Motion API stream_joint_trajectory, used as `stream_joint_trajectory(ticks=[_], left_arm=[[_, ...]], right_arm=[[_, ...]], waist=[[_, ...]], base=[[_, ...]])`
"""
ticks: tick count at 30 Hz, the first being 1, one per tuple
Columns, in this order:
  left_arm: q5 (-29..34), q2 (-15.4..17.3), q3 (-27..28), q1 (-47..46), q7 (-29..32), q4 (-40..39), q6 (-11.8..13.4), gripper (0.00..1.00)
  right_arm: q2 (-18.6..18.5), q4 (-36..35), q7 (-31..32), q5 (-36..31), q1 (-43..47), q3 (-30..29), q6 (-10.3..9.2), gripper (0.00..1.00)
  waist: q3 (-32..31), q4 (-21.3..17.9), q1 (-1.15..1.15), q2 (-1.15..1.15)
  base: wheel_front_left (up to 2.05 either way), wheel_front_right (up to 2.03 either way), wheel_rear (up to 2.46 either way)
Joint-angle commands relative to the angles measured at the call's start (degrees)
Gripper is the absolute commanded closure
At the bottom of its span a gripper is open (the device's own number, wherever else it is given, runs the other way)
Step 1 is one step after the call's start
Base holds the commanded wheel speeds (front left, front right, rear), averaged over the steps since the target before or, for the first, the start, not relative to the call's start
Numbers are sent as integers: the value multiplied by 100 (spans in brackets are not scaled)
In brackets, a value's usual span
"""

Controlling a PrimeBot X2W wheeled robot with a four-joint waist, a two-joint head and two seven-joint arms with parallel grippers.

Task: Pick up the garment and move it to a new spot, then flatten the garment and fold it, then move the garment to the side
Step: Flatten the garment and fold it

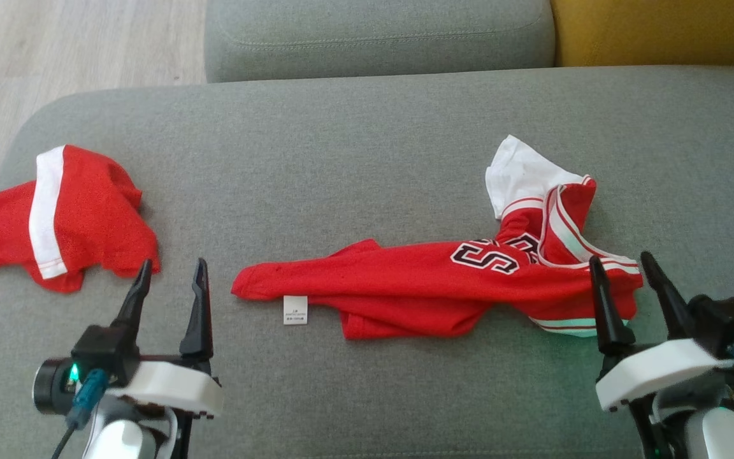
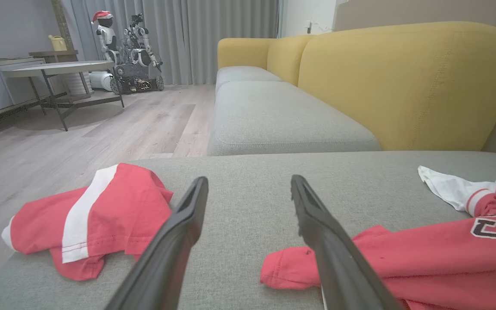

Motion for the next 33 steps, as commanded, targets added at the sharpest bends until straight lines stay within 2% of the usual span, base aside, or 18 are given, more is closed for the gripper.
stream_joint_trajectory(ticks=[1,19,28,33], left_arm=[[46,121,196,-176,-31,-226,-34,0],[8,101,35,-259,20,-282,-42,0],[46,18,-75,-597,-17,-252,-117,0],[98,-51,-127,-825,-45,-187,-149,0]], right_arm=[[-27,-229,25,-43,-105,159,-4,0],[-58,-143,137,-165,-263,48,-4,0],[-511,728,269,-203,-1055,-9,-4,0],[-898,1458,553,-79,-1594,434,-4,0]], waist=[[-10,1,0,0],[119,77,0,0],[521,258,0,0],[797,387,0,0]], base=[[0,0,0],[0,0,0],[0,0,0],[0,0,0]])
